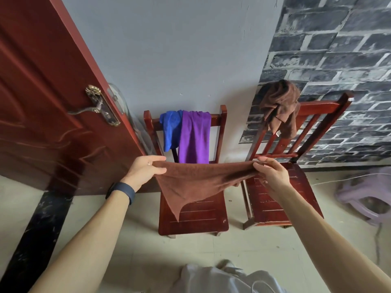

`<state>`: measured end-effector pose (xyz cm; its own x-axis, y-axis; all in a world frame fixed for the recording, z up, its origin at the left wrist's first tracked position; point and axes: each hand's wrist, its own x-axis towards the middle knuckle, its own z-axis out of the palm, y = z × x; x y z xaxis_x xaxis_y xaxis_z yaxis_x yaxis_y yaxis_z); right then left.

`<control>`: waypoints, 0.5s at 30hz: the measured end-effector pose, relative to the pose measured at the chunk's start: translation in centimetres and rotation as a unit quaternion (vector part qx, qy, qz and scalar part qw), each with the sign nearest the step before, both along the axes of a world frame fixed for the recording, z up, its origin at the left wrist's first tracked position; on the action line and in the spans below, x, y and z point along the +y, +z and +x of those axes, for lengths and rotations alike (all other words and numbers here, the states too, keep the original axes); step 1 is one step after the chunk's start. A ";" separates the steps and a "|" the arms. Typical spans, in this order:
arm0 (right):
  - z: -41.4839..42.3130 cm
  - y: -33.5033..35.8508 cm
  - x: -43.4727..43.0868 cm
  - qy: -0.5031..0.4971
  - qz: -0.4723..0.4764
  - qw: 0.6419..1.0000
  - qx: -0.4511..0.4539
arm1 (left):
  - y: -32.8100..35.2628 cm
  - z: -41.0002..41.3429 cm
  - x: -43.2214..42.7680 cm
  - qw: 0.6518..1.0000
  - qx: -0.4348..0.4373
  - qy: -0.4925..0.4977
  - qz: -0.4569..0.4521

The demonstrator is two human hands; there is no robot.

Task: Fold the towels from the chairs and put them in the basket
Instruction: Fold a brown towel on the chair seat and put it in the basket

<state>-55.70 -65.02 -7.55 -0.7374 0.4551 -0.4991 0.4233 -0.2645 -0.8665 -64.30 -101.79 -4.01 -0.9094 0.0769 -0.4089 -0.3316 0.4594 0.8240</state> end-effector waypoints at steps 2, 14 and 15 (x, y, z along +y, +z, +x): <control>-0.5 0.3 0.0 0.062 0.141 0.988 0.000 | -0.3 -0.1 -0.4 0.998 0.042 0.004 -0.035; 0.5 -2.2 -1.7 0.274 0.489 0.828 -0.011 | -4.6 2.6 -2.9 0.942 0.135 -0.082 -0.295; 1.3 -3.0 -1.9 0.283 0.503 0.816 -0.020 | -5.3 3.2 -3.1 0.936 0.144 -0.078 -0.311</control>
<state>-54.41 -66.92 -10.51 -0.9641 0.2410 -0.1114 0.2637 0.8210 -0.5063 -61.14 -104.87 -9.32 -0.9863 0.0467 -0.1581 -0.0254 0.9046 0.4255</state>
